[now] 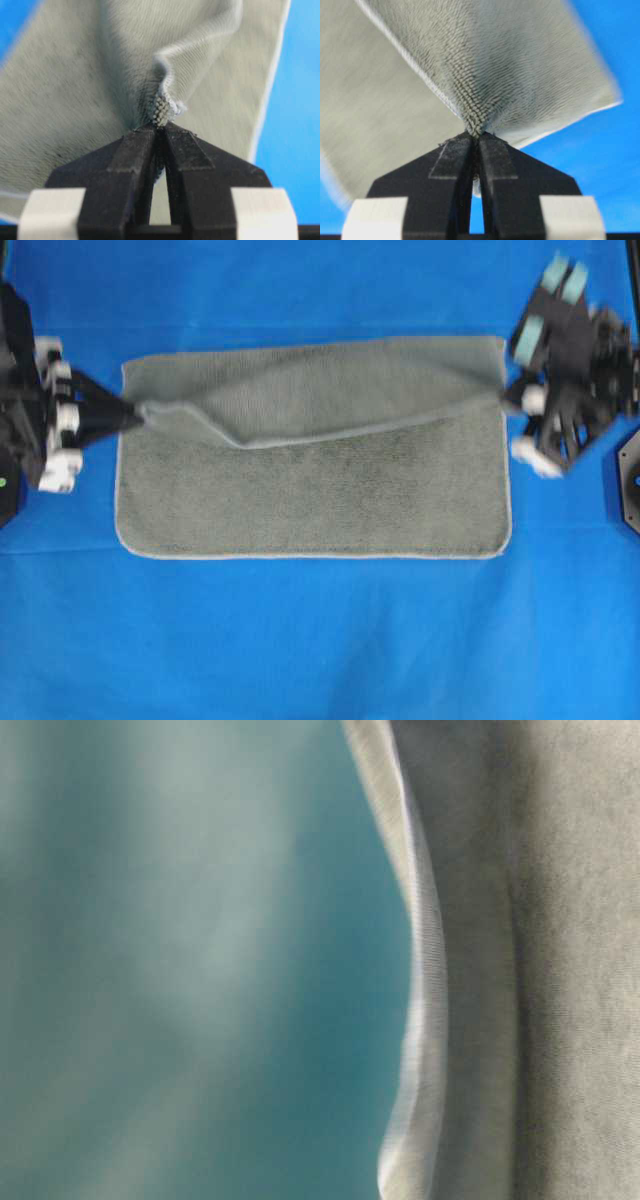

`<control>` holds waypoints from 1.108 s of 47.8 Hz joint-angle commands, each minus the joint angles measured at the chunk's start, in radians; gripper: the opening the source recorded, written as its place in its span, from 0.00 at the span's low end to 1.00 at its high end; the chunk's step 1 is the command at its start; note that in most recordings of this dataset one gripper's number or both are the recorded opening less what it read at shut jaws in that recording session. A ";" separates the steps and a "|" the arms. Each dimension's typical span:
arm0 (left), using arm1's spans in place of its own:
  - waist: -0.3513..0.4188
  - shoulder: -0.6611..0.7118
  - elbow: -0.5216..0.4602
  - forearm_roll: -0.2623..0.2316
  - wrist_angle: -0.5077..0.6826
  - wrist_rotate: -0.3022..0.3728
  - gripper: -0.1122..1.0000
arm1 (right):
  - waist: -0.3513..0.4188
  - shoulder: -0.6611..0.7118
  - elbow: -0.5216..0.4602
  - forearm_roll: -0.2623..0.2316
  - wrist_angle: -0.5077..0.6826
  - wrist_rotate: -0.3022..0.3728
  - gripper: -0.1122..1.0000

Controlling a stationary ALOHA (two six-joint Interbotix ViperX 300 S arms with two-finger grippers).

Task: Fold a large towel.
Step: 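Lay the towel flat on the table and open both grippers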

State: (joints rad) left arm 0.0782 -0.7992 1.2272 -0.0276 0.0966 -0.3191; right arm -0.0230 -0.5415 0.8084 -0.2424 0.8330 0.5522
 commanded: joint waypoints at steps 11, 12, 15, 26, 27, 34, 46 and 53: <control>-0.138 0.106 0.061 -0.011 -0.020 -0.029 0.13 | 0.115 0.141 0.078 0.094 -0.091 0.089 0.12; -0.141 0.114 0.061 -0.011 -0.029 -0.029 0.13 | 0.117 0.158 0.083 0.094 -0.110 0.094 0.12; -0.149 0.143 0.057 -0.011 -0.052 -0.031 0.13 | 0.121 0.207 0.092 0.097 -0.163 0.106 0.12; -0.224 0.273 0.014 -0.011 -0.084 -0.031 0.13 | 0.170 0.307 0.083 0.098 -0.236 0.109 0.21; -0.230 0.282 0.009 -0.011 -0.084 -0.031 0.13 | 0.176 0.308 0.081 0.098 -0.236 0.109 0.22; -0.247 0.331 -0.023 -0.012 -0.086 -0.037 0.13 | 0.187 0.308 0.083 0.100 -0.233 0.109 0.38; -0.250 0.299 -0.049 -0.012 -0.075 -0.071 0.37 | 0.212 0.299 0.067 0.101 -0.221 0.109 0.72; -0.284 0.225 -0.051 -0.012 -0.048 -0.072 0.75 | 0.256 0.249 0.026 0.101 -0.189 0.110 0.69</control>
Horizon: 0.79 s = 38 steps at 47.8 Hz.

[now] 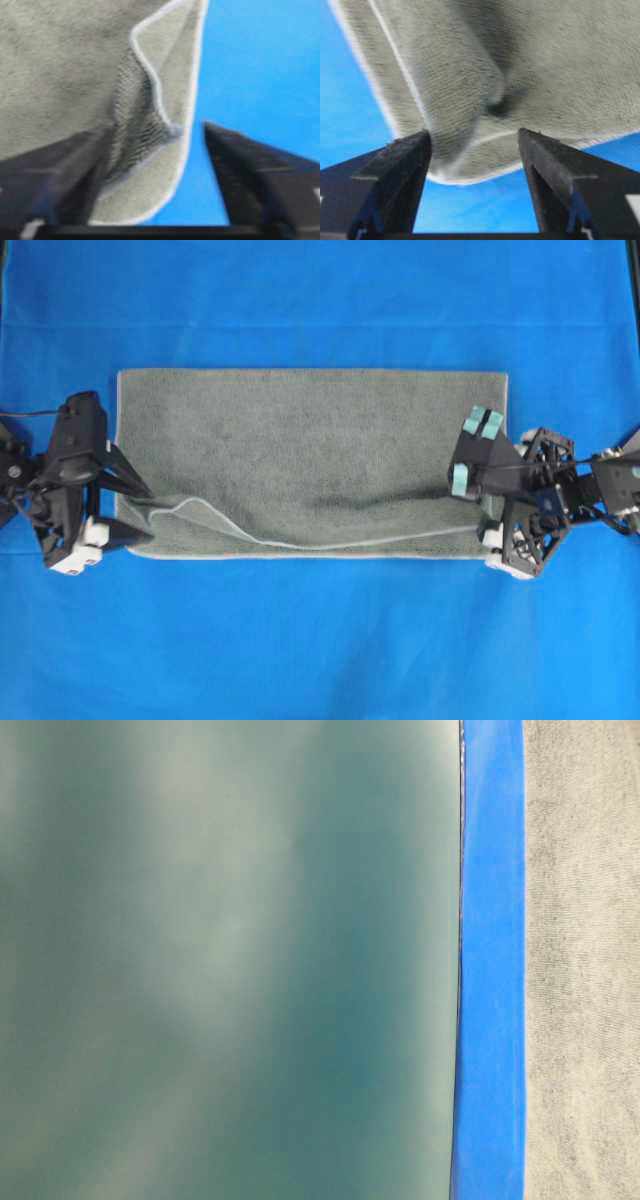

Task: Fold a large towel.
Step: 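Lay the towel flat on the table and open both grippers, then grasp the towel's top-left and top-right corners with left and right grippers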

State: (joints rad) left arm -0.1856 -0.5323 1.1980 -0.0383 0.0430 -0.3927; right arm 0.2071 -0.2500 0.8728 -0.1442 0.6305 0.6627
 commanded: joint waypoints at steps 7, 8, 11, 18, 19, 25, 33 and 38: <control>-0.029 -0.169 -0.029 0.005 0.052 0.023 0.86 | 0.061 -0.121 -0.083 -0.002 0.067 0.000 0.69; -0.029 -0.190 -0.029 0.006 0.060 0.026 0.84 | 0.061 -0.137 -0.087 -0.005 0.080 -0.002 0.69; -0.026 -0.259 -0.028 0.012 0.086 0.049 0.80 | 0.061 -0.169 -0.091 -0.026 0.101 -0.002 0.69; 0.058 -0.376 -0.023 0.012 0.101 0.160 0.79 | -0.015 -0.192 -0.075 -0.141 0.115 0.012 0.69; 0.078 -0.377 -0.021 0.012 0.101 0.175 0.79 | -0.035 -0.192 -0.075 -0.158 0.115 0.017 0.69; 0.233 -0.339 -0.018 0.012 0.100 0.255 0.79 | -0.187 -0.166 -0.058 -0.258 0.115 0.055 0.68; 0.428 -0.210 -0.018 0.012 0.097 0.302 0.79 | -0.351 -0.095 -0.017 -0.351 0.071 0.063 0.68; 0.514 -0.098 -0.012 0.012 0.071 0.325 0.79 | -0.420 -0.046 0.008 -0.380 0.008 0.057 0.68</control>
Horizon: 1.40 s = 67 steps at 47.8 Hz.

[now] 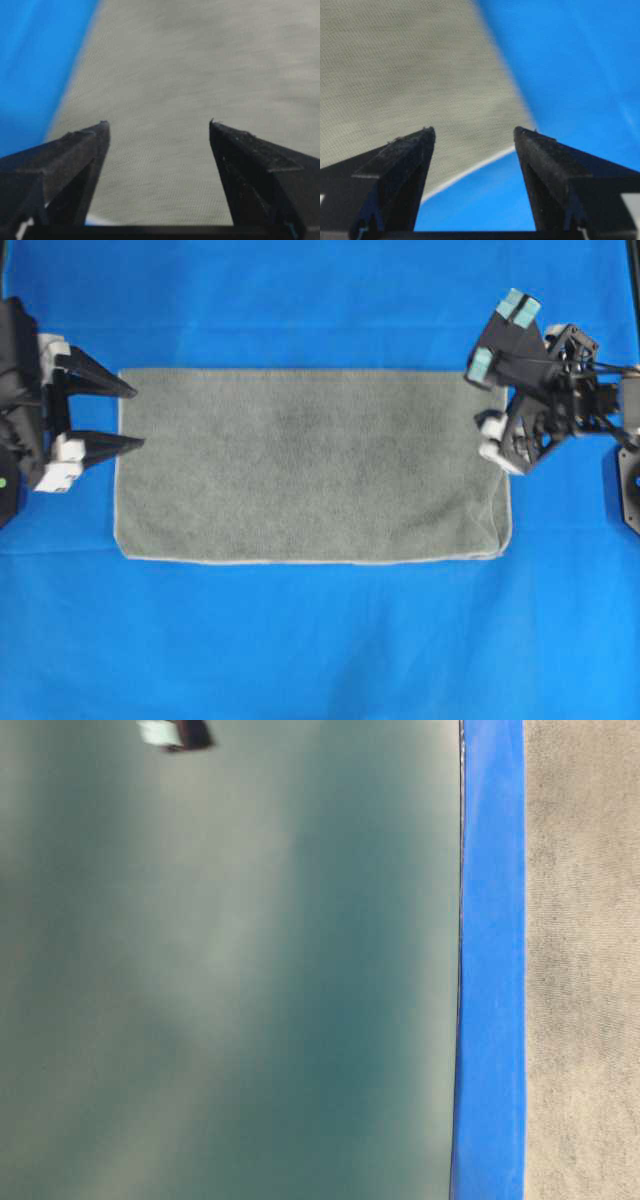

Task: Fold a large towel.
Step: 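Grasp the towel's top-left and top-right corners with left and right grippers, then lift the corners and rotate the towel so it lies lengthwise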

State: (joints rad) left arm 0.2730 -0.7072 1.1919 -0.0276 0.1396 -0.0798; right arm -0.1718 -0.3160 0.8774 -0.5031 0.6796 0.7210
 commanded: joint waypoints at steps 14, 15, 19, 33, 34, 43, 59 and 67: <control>0.130 0.370 -0.009 0.002 -0.202 0.080 0.79 | -0.190 0.143 0.069 -0.075 -0.268 -0.003 0.68; 0.132 0.387 -0.011 0.002 -0.212 0.080 0.79 | -0.193 0.150 0.075 -0.074 -0.282 -0.003 0.68; 0.144 0.454 -0.015 0.002 -0.239 0.080 0.79 | -0.201 0.179 0.089 -0.074 -0.334 -0.003 0.68; 0.169 0.503 -0.023 0.000 -0.239 0.084 0.72 | -0.213 0.193 0.112 -0.074 -0.360 0.003 0.61; 0.169 0.503 -0.021 0.000 -0.238 0.084 0.69 | -0.213 0.190 0.112 -0.074 -0.360 0.003 0.57; 0.161 0.503 -0.029 0.000 -0.187 0.087 0.25 | -0.198 0.158 0.117 -0.072 -0.362 0.000 0.13; 0.143 0.376 -0.129 -0.006 0.048 0.061 0.13 | -0.107 -0.057 0.084 -0.052 -0.268 0.000 0.12; 0.083 0.201 -0.241 -0.006 0.198 0.063 0.13 | 0.002 -0.206 0.012 -0.044 -0.109 0.002 0.12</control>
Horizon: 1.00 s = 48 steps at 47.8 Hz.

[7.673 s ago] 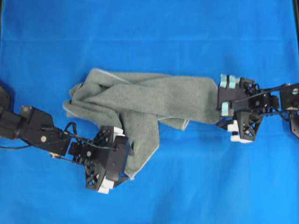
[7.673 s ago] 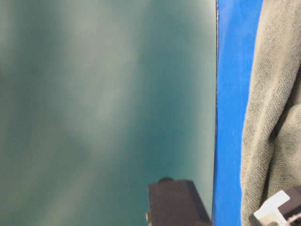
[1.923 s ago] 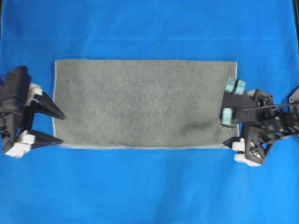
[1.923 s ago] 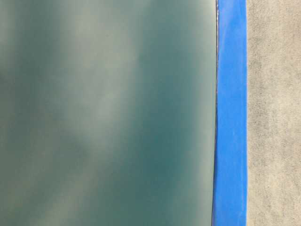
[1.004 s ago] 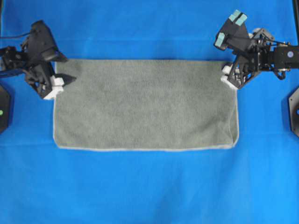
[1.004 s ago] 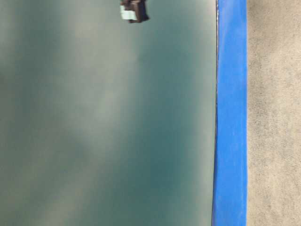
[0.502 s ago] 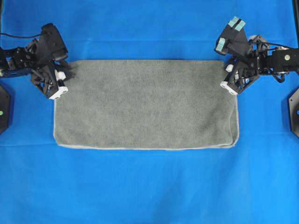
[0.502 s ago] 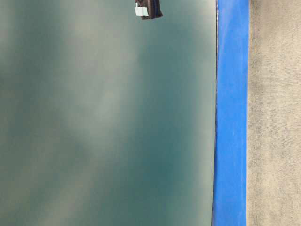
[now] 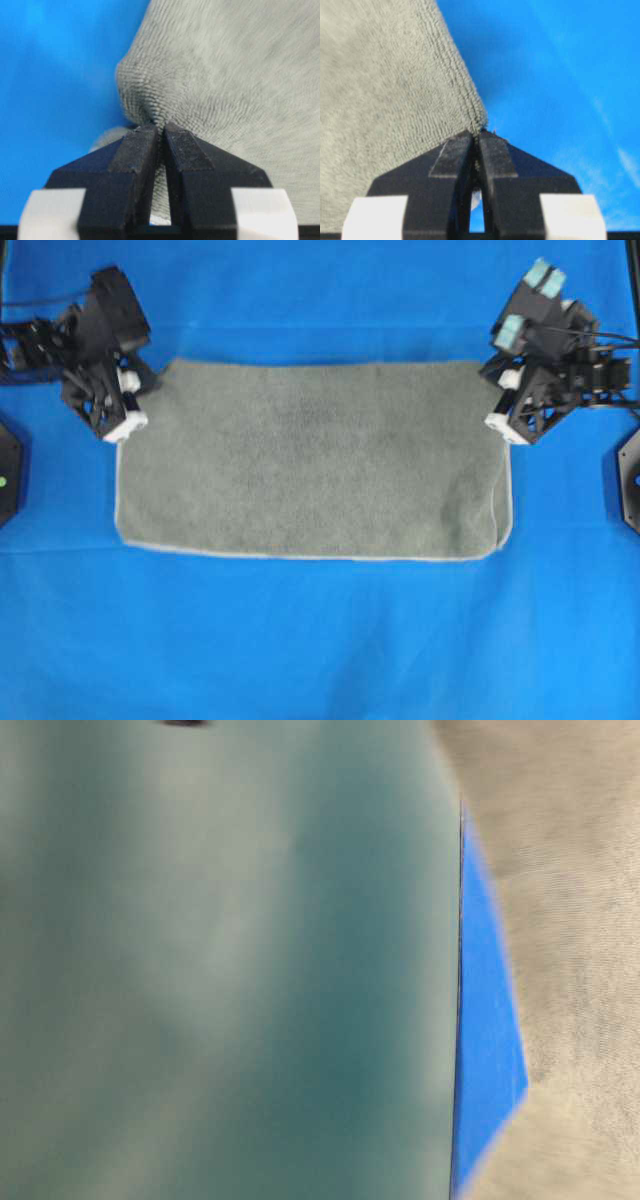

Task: Fold a large towel.
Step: 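Lift the corners and rotate the towel so it lies lengthwise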

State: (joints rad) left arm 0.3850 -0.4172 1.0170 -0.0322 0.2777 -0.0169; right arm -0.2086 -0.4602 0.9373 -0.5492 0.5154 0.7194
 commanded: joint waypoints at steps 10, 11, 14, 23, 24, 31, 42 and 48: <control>-0.127 -0.311 -0.166 -0.002 0.179 -0.002 0.13 | 0.173 -0.196 -0.153 0.006 0.195 0.011 0.12; -0.137 -0.328 -0.169 -0.002 0.179 -0.002 0.13 | 0.196 -0.210 -0.169 0.006 0.201 0.012 0.12; -0.161 -0.364 -0.175 -0.002 0.179 -0.003 0.13 | 0.233 -0.229 -0.198 0.005 0.201 0.011 0.12; -0.259 -0.385 -0.175 -0.009 0.147 -0.044 0.13 | 0.193 -0.232 -0.236 -0.092 0.189 0.014 0.12; -0.273 -0.380 -0.175 -0.008 0.138 -0.058 0.13 | 0.170 -0.227 -0.238 -0.112 0.186 0.015 0.12; -0.403 -0.313 -0.184 -0.008 0.028 -0.147 0.13 | -0.029 -0.172 -0.261 -0.224 0.118 0.091 0.12; -0.615 -0.089 -0.278 -0.006 -0.176 -0.187 0.13 | -0.255 -0.031 -0.334 -0.281 -0.138 0.129 0.12; -0.683 0.066 -0.397 -0.006 -0.218 -0.186 0.13 | -0.310 0.074 -0.417 -0.282 -0.244 0.124 0.12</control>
State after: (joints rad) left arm -0.2608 -0.4310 0.7133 -0.0383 0.0890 -0.2040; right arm -0.4924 -0.4310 0.5906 -0.8253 0.3298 0.8452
